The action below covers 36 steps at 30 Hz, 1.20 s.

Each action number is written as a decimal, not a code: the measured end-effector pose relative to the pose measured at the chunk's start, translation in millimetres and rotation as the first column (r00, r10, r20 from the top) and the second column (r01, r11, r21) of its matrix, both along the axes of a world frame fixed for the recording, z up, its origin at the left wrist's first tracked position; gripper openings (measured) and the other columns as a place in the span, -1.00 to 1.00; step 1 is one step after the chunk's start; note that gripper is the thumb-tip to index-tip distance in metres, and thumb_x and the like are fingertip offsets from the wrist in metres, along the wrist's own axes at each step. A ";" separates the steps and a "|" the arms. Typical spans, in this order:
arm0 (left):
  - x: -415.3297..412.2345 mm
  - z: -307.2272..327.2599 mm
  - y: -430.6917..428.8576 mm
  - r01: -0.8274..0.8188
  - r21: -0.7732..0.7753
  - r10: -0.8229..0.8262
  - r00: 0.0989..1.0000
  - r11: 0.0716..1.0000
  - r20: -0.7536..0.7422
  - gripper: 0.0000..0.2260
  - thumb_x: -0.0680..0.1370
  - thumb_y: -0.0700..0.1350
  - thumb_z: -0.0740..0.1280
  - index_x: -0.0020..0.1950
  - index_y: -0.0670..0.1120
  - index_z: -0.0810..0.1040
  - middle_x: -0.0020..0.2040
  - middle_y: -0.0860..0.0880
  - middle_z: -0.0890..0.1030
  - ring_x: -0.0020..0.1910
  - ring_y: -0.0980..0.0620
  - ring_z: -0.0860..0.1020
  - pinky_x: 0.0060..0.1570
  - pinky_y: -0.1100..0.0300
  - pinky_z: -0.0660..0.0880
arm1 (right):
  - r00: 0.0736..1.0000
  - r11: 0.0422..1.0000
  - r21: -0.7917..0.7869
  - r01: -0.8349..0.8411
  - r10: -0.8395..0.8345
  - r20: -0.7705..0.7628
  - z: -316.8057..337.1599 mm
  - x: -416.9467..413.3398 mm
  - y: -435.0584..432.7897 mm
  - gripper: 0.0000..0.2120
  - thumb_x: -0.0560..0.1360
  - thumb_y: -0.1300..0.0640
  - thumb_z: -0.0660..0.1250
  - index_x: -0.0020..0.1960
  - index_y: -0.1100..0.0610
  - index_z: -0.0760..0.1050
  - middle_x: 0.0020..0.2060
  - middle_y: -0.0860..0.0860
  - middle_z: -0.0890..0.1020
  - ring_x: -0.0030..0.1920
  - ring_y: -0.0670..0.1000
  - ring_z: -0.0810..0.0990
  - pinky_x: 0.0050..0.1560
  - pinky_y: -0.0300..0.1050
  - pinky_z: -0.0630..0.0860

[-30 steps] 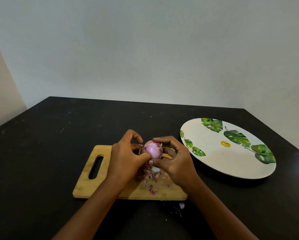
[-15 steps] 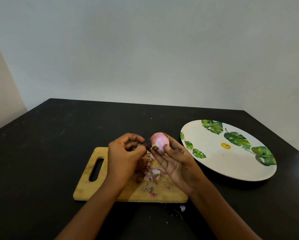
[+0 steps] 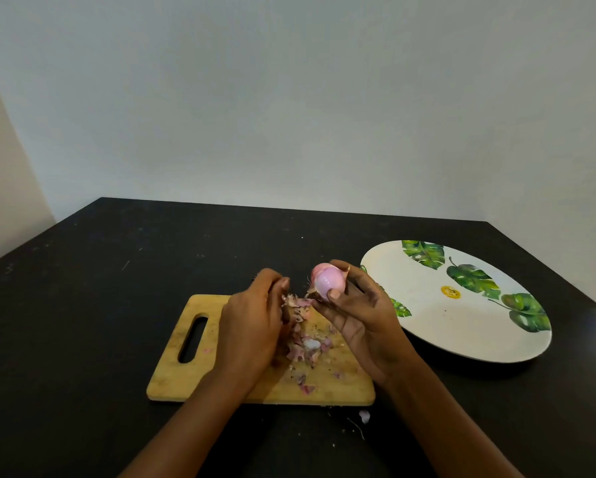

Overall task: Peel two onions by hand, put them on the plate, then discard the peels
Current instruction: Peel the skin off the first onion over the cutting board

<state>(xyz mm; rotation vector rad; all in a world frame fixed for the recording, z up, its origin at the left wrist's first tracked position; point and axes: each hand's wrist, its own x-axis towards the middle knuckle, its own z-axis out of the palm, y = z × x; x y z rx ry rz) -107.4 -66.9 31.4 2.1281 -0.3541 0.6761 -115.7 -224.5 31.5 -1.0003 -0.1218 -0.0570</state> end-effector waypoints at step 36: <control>3.9 -5.2 1.5 0.037 -0.081 -0.029 0.995 0.996 0.093 -0.83 0.51 -0.16 0.36 0.09 -0.03 0.58 -0.15 0.11 0.62 -0.22 0.29 0.57 -0.19 0.47 0.50 | 0.982 0.907 -0.379 0.182 -0.145 0.125 -9.8 0.0 1.2 -0.51 0.23 0.22 0.56 0.13 0.05 0.53 0.10 0.03 0.62 0.12 0.06 0.63 0.09 -0.01 0.61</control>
